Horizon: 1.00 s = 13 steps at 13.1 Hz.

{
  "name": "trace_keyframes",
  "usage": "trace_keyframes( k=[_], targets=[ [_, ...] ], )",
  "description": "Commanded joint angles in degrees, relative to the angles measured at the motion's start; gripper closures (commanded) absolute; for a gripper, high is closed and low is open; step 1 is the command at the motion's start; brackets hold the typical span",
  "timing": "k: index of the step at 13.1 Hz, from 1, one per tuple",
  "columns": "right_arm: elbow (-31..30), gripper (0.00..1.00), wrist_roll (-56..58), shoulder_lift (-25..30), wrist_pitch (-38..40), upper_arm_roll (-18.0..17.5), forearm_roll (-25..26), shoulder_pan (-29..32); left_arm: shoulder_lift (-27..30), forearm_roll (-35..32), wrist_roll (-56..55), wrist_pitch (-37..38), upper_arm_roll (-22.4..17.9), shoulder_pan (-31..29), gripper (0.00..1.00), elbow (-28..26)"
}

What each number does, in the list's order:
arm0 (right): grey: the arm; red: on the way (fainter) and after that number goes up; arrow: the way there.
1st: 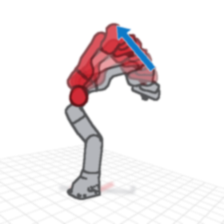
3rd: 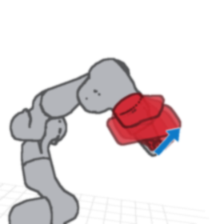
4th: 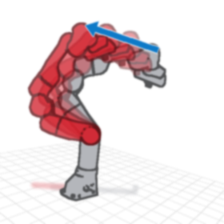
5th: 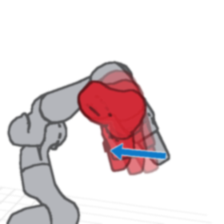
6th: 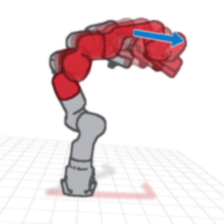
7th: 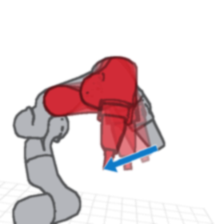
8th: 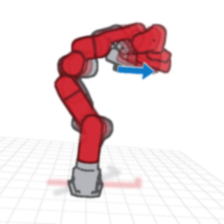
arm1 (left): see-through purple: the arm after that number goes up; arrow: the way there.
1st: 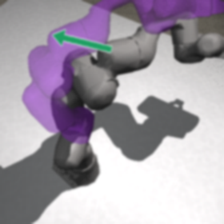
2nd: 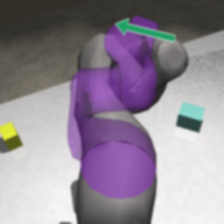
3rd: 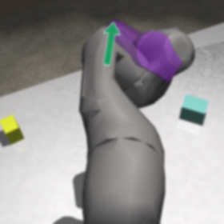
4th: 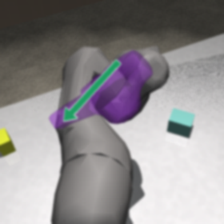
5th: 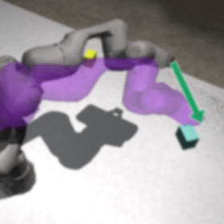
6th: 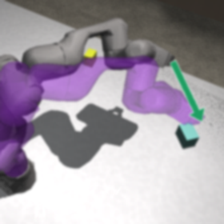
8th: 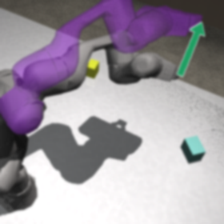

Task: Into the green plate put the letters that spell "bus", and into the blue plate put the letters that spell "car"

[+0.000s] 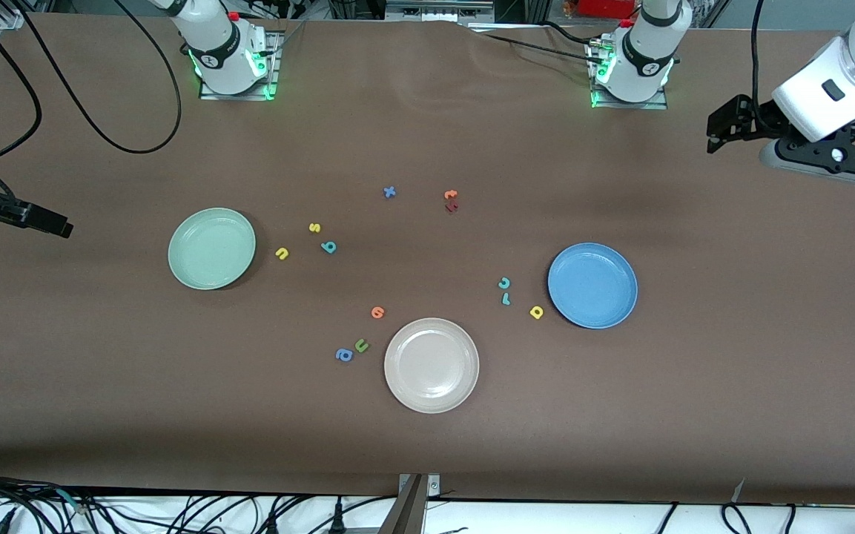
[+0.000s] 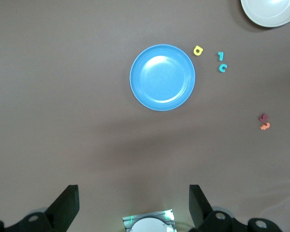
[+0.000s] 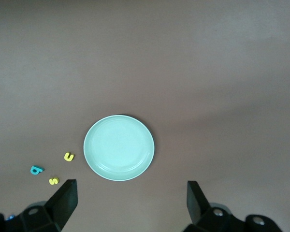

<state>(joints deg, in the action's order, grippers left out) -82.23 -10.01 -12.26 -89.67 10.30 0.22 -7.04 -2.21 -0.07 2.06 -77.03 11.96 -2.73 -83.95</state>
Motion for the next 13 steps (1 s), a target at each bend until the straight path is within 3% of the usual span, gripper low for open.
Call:
trace_keyframes(
  k=[1,4,8,10,13],
  targets=[
    [0.57,0.0,0.16,1.8,1.77,-1.94,-1.18,-0.17,-0.94,1.38,1.02,0.4,-0.62,-1.65,0.0,0.88],
    [0.58,0.0,0.51,1.8,1.78,-2.65,-1.09,-0.17,-0.95,3.23,0.76,0.31,-0.89,-3.95,0.0,4.05],
    [0.49,0.0,1.48,1.89,1.87,-2.48,-1.44,-0.17,-0.78,2.62,-2.32,0.57,-0.45,-3.77,0.0,3.53],
    [0.49,0.0,2.62,1.54,1.43,-1.95,-5.55,0.45,-1.13,2.53,-2.85,-2.13,-0.36,-3.25,0.0,3.09],
    [0.05,0.0,2.8,1.45,1.96,-2.12,-5.23,0.27,-2.18,2.44,-2.85,-5.48,-0.1,-3.07,0.0,2.04]
  ],
)
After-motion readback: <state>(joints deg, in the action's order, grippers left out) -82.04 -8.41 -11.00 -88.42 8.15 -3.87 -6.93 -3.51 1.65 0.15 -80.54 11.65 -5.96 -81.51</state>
